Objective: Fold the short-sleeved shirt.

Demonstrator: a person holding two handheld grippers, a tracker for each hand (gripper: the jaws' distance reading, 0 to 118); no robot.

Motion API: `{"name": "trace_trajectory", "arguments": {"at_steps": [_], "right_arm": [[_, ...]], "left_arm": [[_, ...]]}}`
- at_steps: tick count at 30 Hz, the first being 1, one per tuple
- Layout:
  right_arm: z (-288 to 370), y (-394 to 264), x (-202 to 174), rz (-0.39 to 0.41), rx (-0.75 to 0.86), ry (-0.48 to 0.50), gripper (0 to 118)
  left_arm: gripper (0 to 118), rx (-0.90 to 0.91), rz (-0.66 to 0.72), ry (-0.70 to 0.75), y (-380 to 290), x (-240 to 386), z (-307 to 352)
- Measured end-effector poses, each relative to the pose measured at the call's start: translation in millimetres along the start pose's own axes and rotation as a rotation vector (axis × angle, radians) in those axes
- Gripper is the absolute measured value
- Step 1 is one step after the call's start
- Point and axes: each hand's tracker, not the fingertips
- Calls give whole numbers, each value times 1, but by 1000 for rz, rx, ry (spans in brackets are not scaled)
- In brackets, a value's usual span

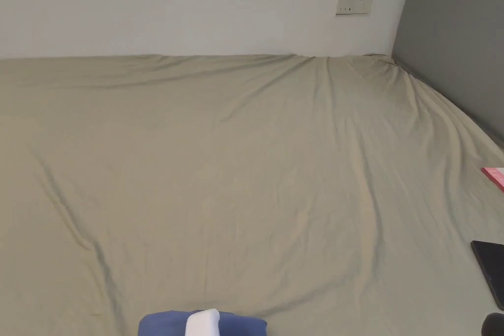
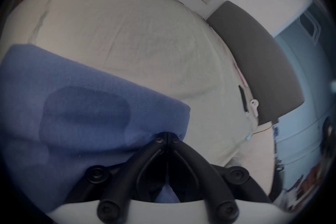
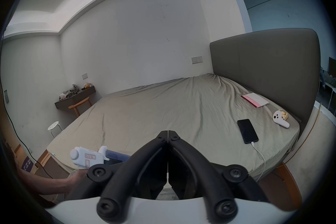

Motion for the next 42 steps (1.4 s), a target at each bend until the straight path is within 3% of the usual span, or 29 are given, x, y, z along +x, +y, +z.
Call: {"name": "trace_trajectory", "arguments": {"at_steps": [4,6,7,10,12,18,20,24,27,29,30,31,32,33,34,35,38,42], "right_arm": [[-5,7,-12,47,2,23,0],[-11,11,-20,76,5,38,0],[-15,14,-25,89,11,56,0],[-28,21,-45,97,32,134,0],[-39,24,-60,118,35,183,0],[-87,19,-115,147,-9,367,0],[-123,0,-137,127,-104,392,0],[-218,-93,-179,192,-444,416,0],[-268,-161,-192,177,-733,418,0],[-272,-185,-187,166,-682,435,0],[-269,-180,-182,78,-616,473,0],[-271,-174,-177,9,-669,444,0],[-271,-171,-168,-50,-704,470,0],[-274,-172,-161,-71,-711,493,0],[-276,-174,-154,-65,-703,529,0],[-279,-175,-149,-73,-703,558,0],[-284,-178,-136,-164,-716,593,1],[-282,-181,-133,-154,-694,623,1]], "left_arm": [[10,119,-10,-51,19,-13,66],[25,212,-27,-86,28,-25,107],[25,264,-22,-73,34,-36,130],[25,366,19,1,43,-59,185],[0,368,17,4,44,-72,212],[0,416,29,-5,27,-103,249],[0,377,83,-15,26,-113,247],[0,351,134,-50,26,-119,236],[0,332,129,-37,29,-128,224],[0,302,112,-33,33,-128,215],[3,281,101,-39,35,-128,209],[10,255,91,-47,37,-129,203],[33,217,81,-57,40,-131,195],[83,145,76,-61,45,-133,182],[112,85,75,-55,50,-134,167],[118,69,64,-54,51,-138,156],[117,-3,28,-38,60,-147,121],[118,-195,50,-74,61,-162,58]]}}
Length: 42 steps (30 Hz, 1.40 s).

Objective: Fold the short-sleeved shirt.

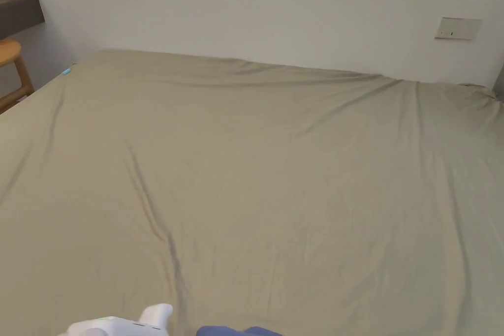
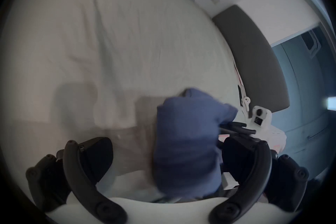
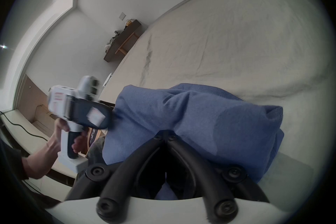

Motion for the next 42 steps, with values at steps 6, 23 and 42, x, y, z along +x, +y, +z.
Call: {"name": "trace_trajectory", "arguments": {"at_steps": [6,23,42], "right_arm": [[0,-1,-1,31,-1,3,1],[12,1,5,0,21,26,2],[86,51,-81,188,208,-58,1]], "left_arm": [[118,-18,149,-311,4,8,-37],[48,31,131,-224,-2,9,-19],[47,41,109,471,43,-186,253]]}}
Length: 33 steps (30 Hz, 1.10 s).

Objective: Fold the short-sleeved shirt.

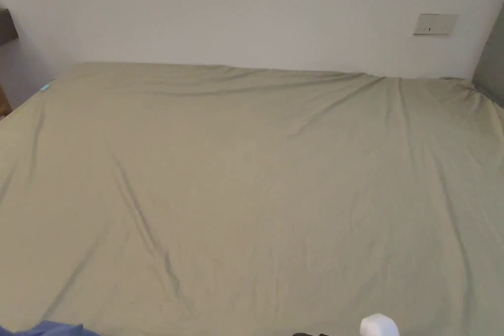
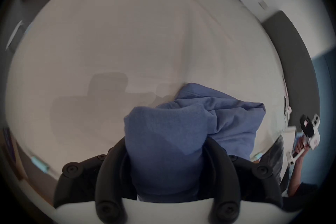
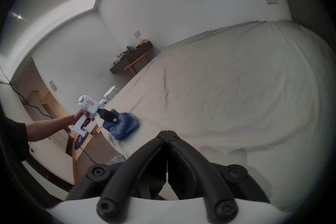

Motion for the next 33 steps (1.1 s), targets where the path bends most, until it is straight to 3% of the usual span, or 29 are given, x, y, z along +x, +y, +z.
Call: {"name": "trace_trajectory", "arguments": {"at_steps": [4,8,10,12,13,15,19,21,23,26,28,30,33], "right_arm": [[9,-5,-3,12,-5,-37,1],[12,-16,-2,6,-14,-71,1],[12,-19,-2,2,-33,-79,1],[14,-19,-3,9,-37,-86,1],[16,-18,-4,16,-37,-90,1],[22,-14,-5,24,-32,-98,1],[47,2,-5,61,12,-135,1],[64,13,-6,101,64,-168,1],[74,24,-8,126,95,-217,1],[91,50,-21,202,154,-307,2],[104,69,-37,240,228,-419,2],[116,83,-51,283,302,-433,2],[130,100,-76,348,378,-468,2]], "left_arm": [[48,25,113,127,-10,-58,25],[51,72,270,6,-28,-73,28],[65,94,242,38,-35,-65,26],[93,113,227,150,-36,-58,27],[97,117,248,176,-39,-57,30],[97,138,283,145,-40,-58,45],[95,364,265,344,-43,-34,106],[95,698,256,479,-64,10,149],[95,872,243,444,-78,44,170],[95,962,173,318,-93,117,191],[95,1043,102,327,-101,167,192],[95,1103,88,304,-107,215,192],[95,1146,41,129,-110,273,183]]}}
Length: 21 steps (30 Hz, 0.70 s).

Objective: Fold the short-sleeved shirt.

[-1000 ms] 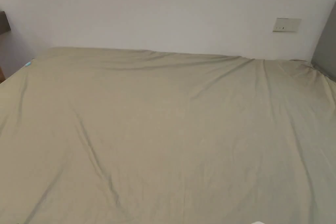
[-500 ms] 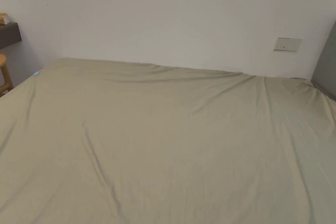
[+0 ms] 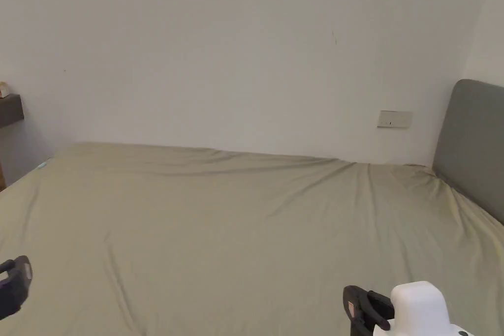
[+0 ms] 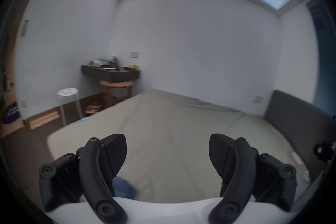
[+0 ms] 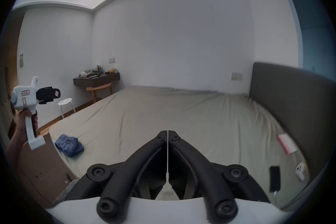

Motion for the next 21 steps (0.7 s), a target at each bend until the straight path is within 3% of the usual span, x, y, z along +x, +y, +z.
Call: {"name": "trace_trajectory", "arguments": {"at_steps": [5,6,7,8,9,10,16,21], "right_arm": [[14,22,-16,34,101,-40,4],[16,23,-18,33,121,-58,14],[16,23,-20,33,127,-69,32],[16,24,-21,33,127,-82,64],[15,23,-20,32,123,-96,106],[15,22,-20,33,118,-97,118],[21,16,-12,53,136,-173,118],[22,19,-1,-19,139,-164,118]], "left_arm": [[95,48,-38,-128,-12,87,12],[95,46,-41,-149,-16,100,12],[96,40,-31,-193,-17,109,12],[98,13,-10,-237,-17,114,11],[108,-29,7,-280,-16,119,9],[115,-76,24,-303,-15,131,10],[118,-69,-3,-300,-17,146,17],[118,52,-115,-259,-14,152,33]]}}
